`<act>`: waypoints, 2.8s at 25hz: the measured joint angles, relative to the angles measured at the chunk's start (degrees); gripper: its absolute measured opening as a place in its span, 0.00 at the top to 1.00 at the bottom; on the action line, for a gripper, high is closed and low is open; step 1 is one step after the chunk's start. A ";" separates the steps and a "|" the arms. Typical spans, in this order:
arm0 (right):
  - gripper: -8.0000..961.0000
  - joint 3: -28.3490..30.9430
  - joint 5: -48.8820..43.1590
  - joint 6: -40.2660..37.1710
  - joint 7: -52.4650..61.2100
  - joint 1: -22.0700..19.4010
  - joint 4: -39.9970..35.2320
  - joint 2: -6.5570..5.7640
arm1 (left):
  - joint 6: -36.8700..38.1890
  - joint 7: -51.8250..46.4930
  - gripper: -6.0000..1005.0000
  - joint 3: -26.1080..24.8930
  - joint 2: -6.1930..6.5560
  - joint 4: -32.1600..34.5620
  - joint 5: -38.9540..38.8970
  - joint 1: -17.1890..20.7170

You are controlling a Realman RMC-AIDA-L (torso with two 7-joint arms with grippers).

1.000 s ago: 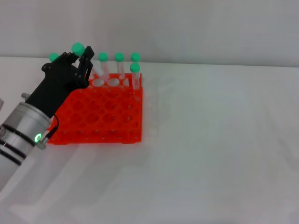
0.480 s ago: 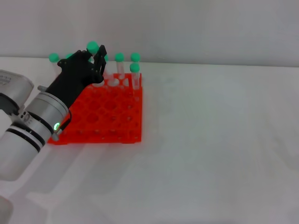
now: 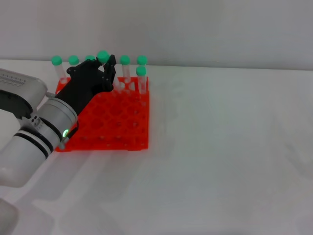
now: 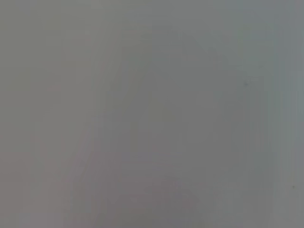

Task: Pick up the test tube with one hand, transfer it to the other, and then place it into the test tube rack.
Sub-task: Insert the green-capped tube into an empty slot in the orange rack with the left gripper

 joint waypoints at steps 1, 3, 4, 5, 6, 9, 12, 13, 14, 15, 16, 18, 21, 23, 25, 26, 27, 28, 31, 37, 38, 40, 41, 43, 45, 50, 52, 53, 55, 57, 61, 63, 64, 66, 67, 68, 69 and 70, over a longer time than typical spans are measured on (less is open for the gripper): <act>0.09 0.00 0.00 -0.03 0.00 0.00 0.08 0.00 | 0.00 0.34 0.76 -0.02 -0.03 -0.10 0.00 -0.07; 0.09 0.00 0.00 -0.05 -0.01 0.00 0.33 0.00 | 0.07 0.85 0.76 -0.09 -0.05 -0.16 -0.04 -0.35; 0.09 0.01 0.00 -0.05 -0.01 0.03 0.48 0.00 | 0.14 1.00 0.76 -0.12 -0.05 -0.07 -0.11 -0.53; 0.09 0.01 0.00 -0.05 -0.01 0.07 0.60 0.00 | 0.23 1.13 0.76 -0.18 -0.05 0.13 -0.21 -0.74; 0.09 0.02 0.00 -0.05 -0.01 0.11 0.76 0.00 | 0.23 1.18 0.76 -0.19 -0.05 0.27 -0.21 -0.87; 0.09 0.15 0.00 -0.04 -0.02 0.19 1.44 0.00 | 0.21 1.84 0.76 -0.22 -0.05 0.31 -0.23 -0.96; 0.09 0.28 0.00 0.08 -0.02 0.36 1.99 0.00 | 0.33 2.34 0.76 -0.28 -0.09 0.44 -0.38 -1.35; 0.09 0.30 0.00 0.15 -0.01 0.42 2.12 0.00 | 0.39 2.37 0.76 -0.28 -0.09 0.60 -0.39 -1.54; 0.09 0.34 0.00 0.20 -0.02 0.47 2.17 0.00 | 0.56 2.38 0.76 -0.23 -0.10 0.87 -0.39 -1.85; 0.09 0.34 0.00 0.21 -0.02 0.49 2.18 0.00 | 0.71 2.36 0.76 -0.18 -0.10 1.00 -0.40 -2.01; 0.09 0.34 0.00 0.22 -0.02 0.49 2.18 0.00 | 0.90 2.32 0.75 -0.08 -0.14 1.06 -0.40 -2.16; 0.09 0.16 0.00 0.24 -0.01 0.51 2.18 0.00 | 1.18 2.28 0.75 0.05 -0.24 1.09 -0.40 -2.29; 0.09 0.05 0.00 0.39 0.06 0.57 2.18 0.02 | 1.41 2.20 0.75 0.11 -0.28 1.10 -0.39 -2.31; 0.09 0.04 0.00 0.57 0.16 0.59 2.18 0.04 | 1.78 2.11 0.75 0.15 -0.28 1.11 -0.38 -2.34; 0.09 0.03 0.00 0.68 0.32 0.60 2.18 0.05 | 2.66 2.07 0.75 0.20 -0.30 1.11 -0.39 -2.43; 0.09 0.03 0.00 0.71 0.37 0.61 2.18 0.06 | 3.02 2.07 0.75 0.22 -0.32 1.11 -0.39 -2.47; 0.09 0.03 0.00 0.75 0.39 0.63 2.18 0.06 | 3.42 2.08 0.75 0.23 -0.36 1.11 -0.39 -2.49; 0.09 0.03 0.00 0.79 0.41 0.66 2.17 0.07 | 3.73 2.09 0.75 0.23 -0.40 1.11 -0.39 -2.51; 0.09 0.03 0.00 0.96 0.46 0.74 2.16 0.08 | 4.23 2.09 0.75 0.23 -0.46 1.11 -0.40 -2.72; 0.09 0.03 0.00 1.70 0.50 0.94 2.15 0.09 | 6.40 2.07 0.75 0.24 -0.46 0.95 -0.40 -3.34; 0.09 0.03 0.00 1.73 0.50 1.04 2.15 0.09 | 6.85 2.05 0.74 0.24 -0.46 0.89 -0.41 -3.45; 0.09 0.03 0.00 1.74 0.51 1.13 2.15 0.09 | 7.71 1.93 0.74 0.24 -0.46 0.86 -0.42 -3.78; 0.09 0.03 0.00 1.74 0.51 1.15 2.15 0.09 | 8.15 1.77 0.74 0.24 -0.46 0.87 -0.42 -3.93; 0.09 0.03 0.00 1.74 0.51 1.20 2.15 0.09 | 9.35 1.30 0.74 0.24 -0.46 0.92 -0.42 -4.37; 0.09 0.03 0.00 1.74 0.53 1.24 2.15 0.12 | 10.41 1.00 0.74 0.24 -0.46 0.94 -0.42 -4.71; 0.09 -0.05 0.00 1.82 0.59 1.25 2.21 0.16 | 11.93 0.44 0.74 0.24 -0.46 0.85 -0.21 -5.17; 0.09 -0.05 0.00 1.97 0.64 1.24 2.22 0.17 | 12.77 0.43 0.74 0.32 -0.46 1.02 -0.14 -5.42; 0.09 -0.05 0.00 2.11 0.67 1.24 2.23 0.18 | 13.60 0.42 0.74 0.44 -0.46 1.05 -0.10 -5.53; 0.09 -0.05 0.00 2.26 0.70 1.23 2.24 0.18 | 14.30 0.42 0.74 0.72 -0.46 1.06 -0.06 -5.57; 0.09 -0.05 0.01 2.33 0.70 1.22 2.25 0.18 | 14.38 0.50 0.74 1.25 -0.45 0.99 -0.05 -5.54; 0.09 -0.05 0.00 2.38 0.70 1.22 2.24 0.18 | 14.14 0.65 0.73 2.15 -0.46 0.57 -0.02 -5.00; 0.09 -0.06 0.00 2.42 0.70 1.24 2.24 0.18 | 14.01 0.64 0.72 2.38 -0.47 0.13 -0.13 -4.22; 0.09 -0.06 0.00 2.43 0.70 1.26 2.24 0.18 | 13.98 0.63 0.70 2.46 -0.49 -0.37 -0.25 -3.46; 0.09 -0.05 0.00 2.44 0.70 1.27 2.25 0.18 | 13.93 0.68 0.66 2.47 -0.52 -1.88 -0.32 -1.69; 0.09 -0.06 0.00 2.44 0.70 1.28 2.25 0.18 | 13.85 0.70 0.64 2.47 -0.52 -2.61 -0.32 -0.89; 0.09 -0.05 0.00 2.44 0.70 1.28 2.25 0.18 | 13.67 0.75 0.62 2.48 -0.52 -3.73 -0.31 0.54; 0.09 -0.05 0.00 2.44 0.66 1.28 2.25 0.18 | 13.39 0.80 0.60 2.47 -0.53 -4.68 -0.31 1.92; 0.09 -0.05 0.00 2.44 0.56 1.29 2.24 0.18 | 12.90 0.83 0.59 2.48 -0.53 -5.19 -0.31 2.74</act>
